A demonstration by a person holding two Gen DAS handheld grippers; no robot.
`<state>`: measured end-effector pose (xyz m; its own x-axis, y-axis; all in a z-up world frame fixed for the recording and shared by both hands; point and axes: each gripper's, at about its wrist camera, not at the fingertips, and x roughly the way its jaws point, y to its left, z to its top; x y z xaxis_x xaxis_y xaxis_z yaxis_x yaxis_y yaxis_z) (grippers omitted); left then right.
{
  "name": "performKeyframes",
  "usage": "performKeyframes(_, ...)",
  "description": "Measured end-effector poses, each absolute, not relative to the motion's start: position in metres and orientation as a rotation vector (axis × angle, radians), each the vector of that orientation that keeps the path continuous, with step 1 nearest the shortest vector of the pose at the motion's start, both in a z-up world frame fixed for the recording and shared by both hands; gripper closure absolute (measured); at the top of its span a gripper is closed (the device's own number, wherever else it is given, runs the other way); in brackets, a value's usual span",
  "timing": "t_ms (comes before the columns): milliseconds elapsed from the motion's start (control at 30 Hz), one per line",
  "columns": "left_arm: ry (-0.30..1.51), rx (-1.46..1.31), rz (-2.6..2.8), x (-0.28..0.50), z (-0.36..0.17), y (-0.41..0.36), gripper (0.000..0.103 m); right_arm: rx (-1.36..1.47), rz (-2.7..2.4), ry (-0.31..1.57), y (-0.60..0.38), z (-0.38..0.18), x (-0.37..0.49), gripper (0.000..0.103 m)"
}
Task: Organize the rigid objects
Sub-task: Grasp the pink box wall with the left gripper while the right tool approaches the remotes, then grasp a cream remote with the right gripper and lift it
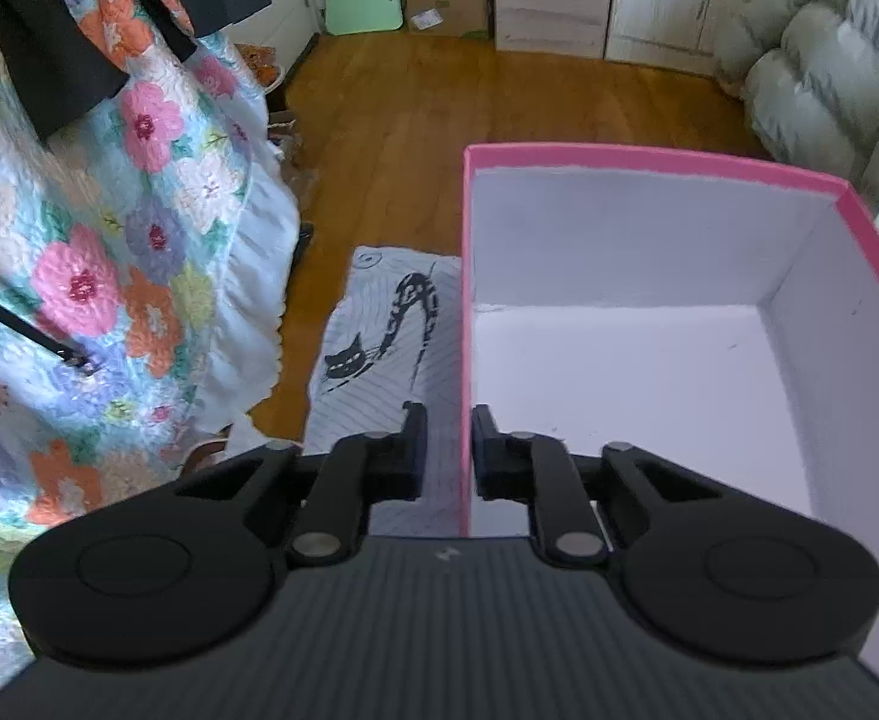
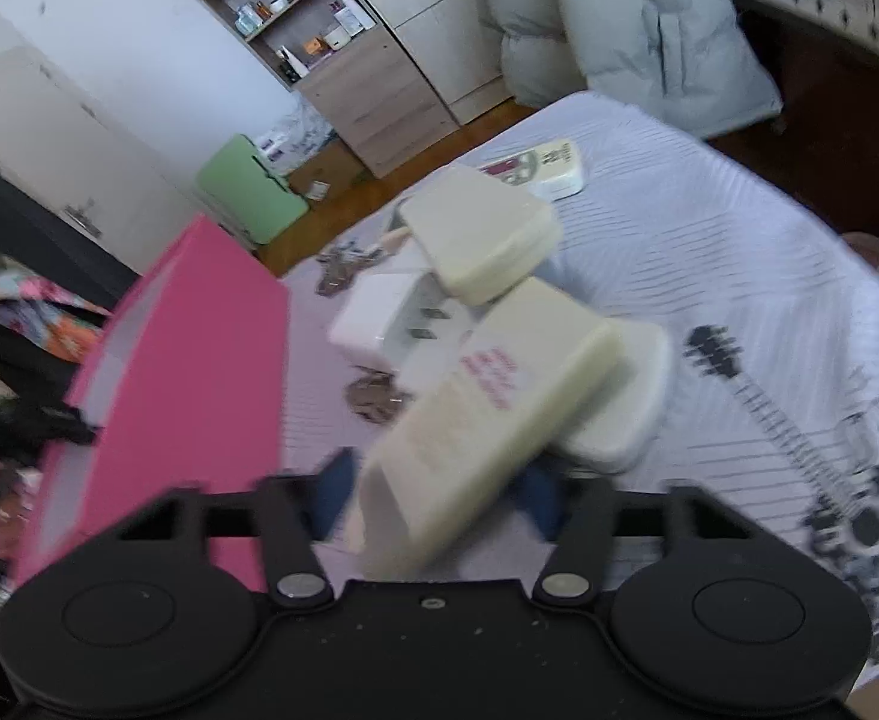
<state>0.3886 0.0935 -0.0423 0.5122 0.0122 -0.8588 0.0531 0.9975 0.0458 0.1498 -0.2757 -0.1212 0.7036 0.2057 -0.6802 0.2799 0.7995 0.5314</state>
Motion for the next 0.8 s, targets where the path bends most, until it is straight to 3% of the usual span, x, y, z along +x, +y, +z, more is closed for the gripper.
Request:
performKeyframes(67, 1.027, 0.068, -0.043, 0.386, -0.042, 0.094, 0.100, 0.604, -0.030, 0.788, -0.274, -0.120, 0.147, 0.058)
performKeyframes(133, 1.010, 0.106, -0.047, 0.382, -0.040, 0.088, 0.100, 0.612, -0.002, 0.768, -0.275, -0.117, 0.143, 0.066)
performKeyframes(367, 0.991, 0.139, -0.056, 0.356, -0.034, 0.079, 0.100, 0.476, 0.047, 0.742, -0.262, -0.095, 0.132, 0.077)
performKeyframes(800, 0.954, 0.084, -0.141, 0.311, -0.034, 0.073, 0.099, 0.303, 0.051, 0.825, -0.245, -0.090, 0.152, 0.076)
